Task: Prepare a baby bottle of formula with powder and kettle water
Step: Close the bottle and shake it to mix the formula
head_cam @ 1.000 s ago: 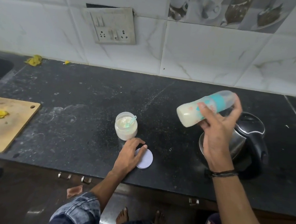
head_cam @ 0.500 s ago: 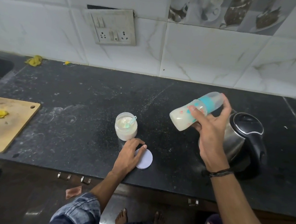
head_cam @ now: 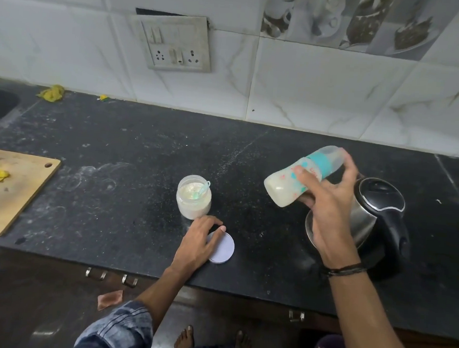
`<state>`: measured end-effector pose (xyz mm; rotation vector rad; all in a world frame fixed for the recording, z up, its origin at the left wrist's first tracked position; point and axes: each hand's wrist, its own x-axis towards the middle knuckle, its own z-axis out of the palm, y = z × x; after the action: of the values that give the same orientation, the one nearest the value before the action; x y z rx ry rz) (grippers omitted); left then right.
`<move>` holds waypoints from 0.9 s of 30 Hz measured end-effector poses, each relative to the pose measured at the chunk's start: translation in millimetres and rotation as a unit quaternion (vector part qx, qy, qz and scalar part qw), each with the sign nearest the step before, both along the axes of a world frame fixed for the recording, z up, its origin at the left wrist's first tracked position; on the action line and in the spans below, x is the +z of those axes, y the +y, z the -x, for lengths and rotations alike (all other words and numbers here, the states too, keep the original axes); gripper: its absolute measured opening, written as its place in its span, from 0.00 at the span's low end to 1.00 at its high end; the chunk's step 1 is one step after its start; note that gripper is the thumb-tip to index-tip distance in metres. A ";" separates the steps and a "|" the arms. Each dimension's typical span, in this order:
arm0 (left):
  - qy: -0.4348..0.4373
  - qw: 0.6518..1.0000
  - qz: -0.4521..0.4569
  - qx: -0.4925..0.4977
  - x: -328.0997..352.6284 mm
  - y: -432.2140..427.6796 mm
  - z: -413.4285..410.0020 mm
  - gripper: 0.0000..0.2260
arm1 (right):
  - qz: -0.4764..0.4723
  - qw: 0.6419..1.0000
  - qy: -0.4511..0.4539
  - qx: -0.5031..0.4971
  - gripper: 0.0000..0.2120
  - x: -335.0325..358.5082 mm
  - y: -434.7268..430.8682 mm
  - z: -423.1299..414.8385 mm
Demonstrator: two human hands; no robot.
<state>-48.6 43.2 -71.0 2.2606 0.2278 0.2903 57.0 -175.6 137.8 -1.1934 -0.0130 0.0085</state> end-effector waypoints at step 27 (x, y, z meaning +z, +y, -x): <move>0.000 1.000 0.000 -0.001 6.4 -2.2 0.0 0.09 | -0.096 0.992 -0.013 -0.080 0.44 0.5 7.0 5.0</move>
<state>-48.5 40.9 -64.6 2.2614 0.2256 0.2908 52.0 -168.6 138.3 -0.9999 0.0590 -0.1469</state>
